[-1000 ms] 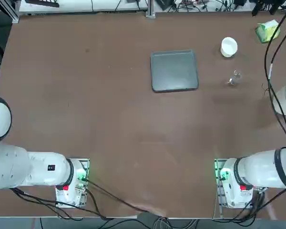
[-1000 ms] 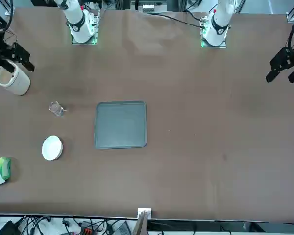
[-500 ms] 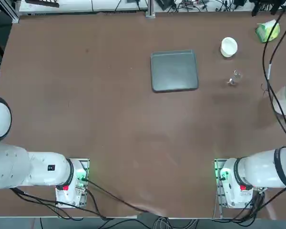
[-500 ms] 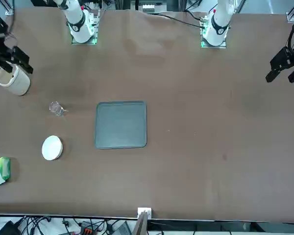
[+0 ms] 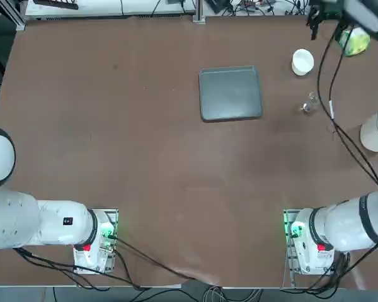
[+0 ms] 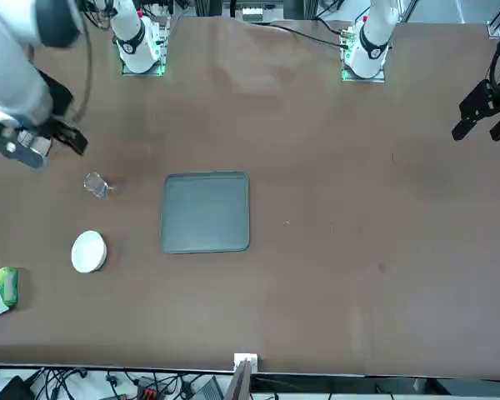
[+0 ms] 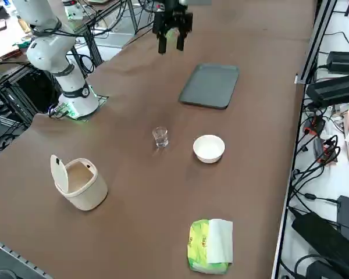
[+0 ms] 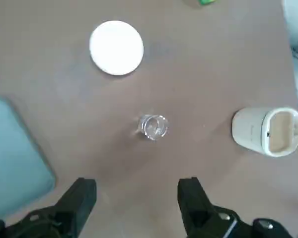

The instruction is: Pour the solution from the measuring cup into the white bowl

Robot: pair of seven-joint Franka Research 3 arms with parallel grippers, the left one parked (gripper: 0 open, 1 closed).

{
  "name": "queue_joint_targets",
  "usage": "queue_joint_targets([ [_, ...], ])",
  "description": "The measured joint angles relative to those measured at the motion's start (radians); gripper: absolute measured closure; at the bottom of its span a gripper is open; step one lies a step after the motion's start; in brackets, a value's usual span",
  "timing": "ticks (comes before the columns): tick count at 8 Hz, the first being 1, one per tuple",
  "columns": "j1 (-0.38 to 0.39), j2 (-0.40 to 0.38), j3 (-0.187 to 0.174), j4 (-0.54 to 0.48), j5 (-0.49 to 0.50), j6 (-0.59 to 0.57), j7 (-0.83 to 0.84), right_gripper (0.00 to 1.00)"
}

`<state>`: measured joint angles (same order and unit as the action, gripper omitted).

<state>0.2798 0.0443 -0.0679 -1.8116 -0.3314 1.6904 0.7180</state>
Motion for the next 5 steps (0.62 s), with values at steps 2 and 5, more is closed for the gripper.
queue_joint_targets([
  [2,0.047,0.029,0.000,-0.163,-0.127,0.135,0.315,0.00],
  [5,0.133,0.184,0.002,-0.264,-0.308,0.185,0.849,0.01],
])
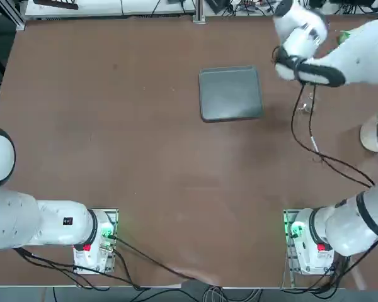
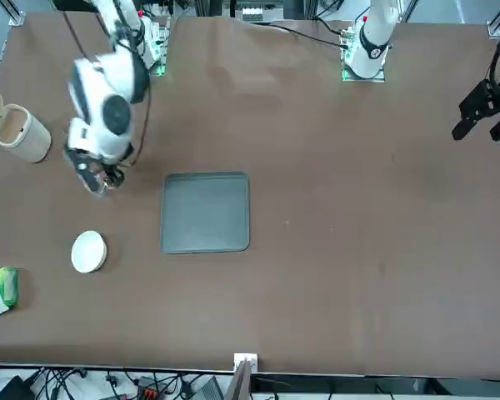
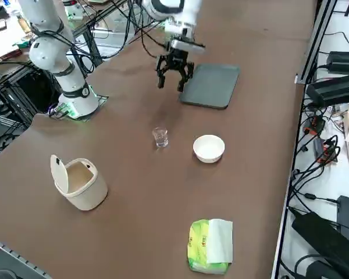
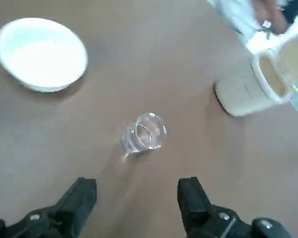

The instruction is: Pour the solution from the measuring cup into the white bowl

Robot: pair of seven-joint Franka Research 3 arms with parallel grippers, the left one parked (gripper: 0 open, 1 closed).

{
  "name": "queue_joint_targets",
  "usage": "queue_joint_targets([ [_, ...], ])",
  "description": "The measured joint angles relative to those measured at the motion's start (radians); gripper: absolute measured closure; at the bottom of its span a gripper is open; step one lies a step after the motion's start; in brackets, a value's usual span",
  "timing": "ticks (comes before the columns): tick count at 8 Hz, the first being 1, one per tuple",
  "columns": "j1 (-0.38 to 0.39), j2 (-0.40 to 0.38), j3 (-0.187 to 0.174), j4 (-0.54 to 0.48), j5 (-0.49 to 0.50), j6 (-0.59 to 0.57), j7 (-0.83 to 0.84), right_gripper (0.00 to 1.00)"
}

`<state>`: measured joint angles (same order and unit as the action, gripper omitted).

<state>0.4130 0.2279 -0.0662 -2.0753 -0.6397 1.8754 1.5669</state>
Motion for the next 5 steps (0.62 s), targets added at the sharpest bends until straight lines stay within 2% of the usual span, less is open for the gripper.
queue_joint_targets([
  [3,0.012,0.161,-0.006,0.021,-0.080,-0.002,0.424,0.05],
  [5,0.010,0.248,-0.017,0.073,-0.099,-0.047,0.618,0.05],
])
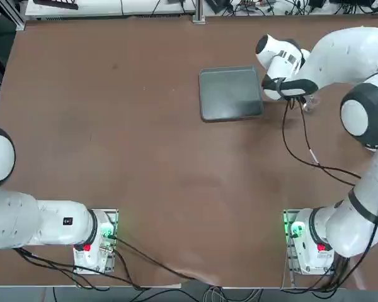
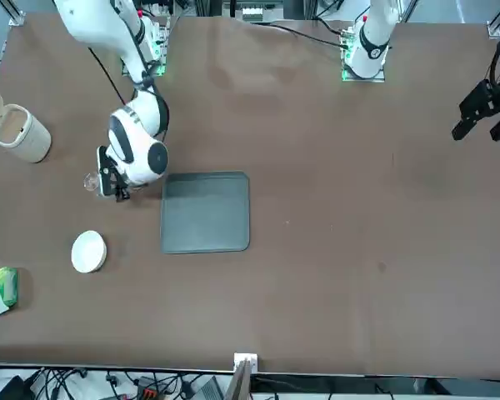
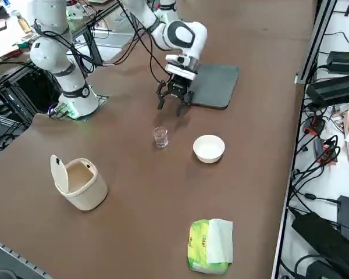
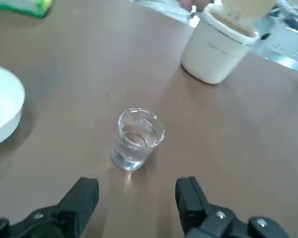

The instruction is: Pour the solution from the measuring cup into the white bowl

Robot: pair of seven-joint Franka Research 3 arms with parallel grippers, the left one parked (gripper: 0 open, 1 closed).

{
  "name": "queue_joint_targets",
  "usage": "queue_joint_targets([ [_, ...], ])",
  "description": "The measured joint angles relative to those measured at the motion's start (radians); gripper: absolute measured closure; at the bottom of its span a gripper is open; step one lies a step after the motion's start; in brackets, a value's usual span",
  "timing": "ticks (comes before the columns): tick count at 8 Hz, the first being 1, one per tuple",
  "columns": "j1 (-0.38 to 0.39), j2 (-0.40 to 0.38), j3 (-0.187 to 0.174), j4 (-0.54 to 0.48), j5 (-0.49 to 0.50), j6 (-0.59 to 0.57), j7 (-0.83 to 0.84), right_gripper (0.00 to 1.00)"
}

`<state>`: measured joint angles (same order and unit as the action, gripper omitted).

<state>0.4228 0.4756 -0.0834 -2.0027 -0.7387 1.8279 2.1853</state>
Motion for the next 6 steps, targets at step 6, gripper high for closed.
queue_joint_targets([
  [6,-0.008,0.257,-0.041,0.153,-0.100,-0.131,0.312,0.05],
])
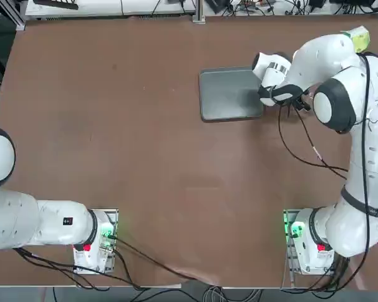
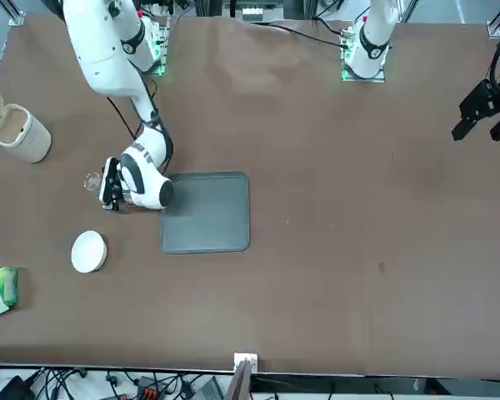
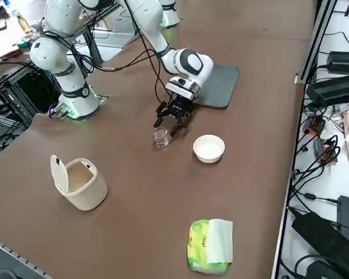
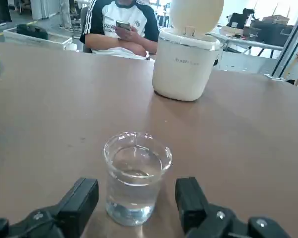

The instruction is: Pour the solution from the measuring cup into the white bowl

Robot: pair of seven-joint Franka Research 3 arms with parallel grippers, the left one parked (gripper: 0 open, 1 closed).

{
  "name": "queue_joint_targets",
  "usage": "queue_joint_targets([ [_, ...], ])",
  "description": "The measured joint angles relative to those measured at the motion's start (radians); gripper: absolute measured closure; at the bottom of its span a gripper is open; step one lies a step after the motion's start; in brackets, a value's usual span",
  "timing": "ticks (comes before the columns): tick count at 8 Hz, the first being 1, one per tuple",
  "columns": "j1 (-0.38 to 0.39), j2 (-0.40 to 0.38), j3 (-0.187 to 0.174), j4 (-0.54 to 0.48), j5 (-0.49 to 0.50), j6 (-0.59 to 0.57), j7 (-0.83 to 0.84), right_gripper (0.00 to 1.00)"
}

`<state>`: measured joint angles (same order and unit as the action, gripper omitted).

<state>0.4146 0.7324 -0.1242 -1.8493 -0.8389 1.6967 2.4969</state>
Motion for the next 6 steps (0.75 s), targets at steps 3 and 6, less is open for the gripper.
queue_joint_targets([
  [3,-0.005,0.009,-0.009,0.012,-0.001,-0.010,0.026,0.05],
  [6,-0.007,0.026,-0.020,0.012,-0.001,-0.013,0.055,0.05],
])
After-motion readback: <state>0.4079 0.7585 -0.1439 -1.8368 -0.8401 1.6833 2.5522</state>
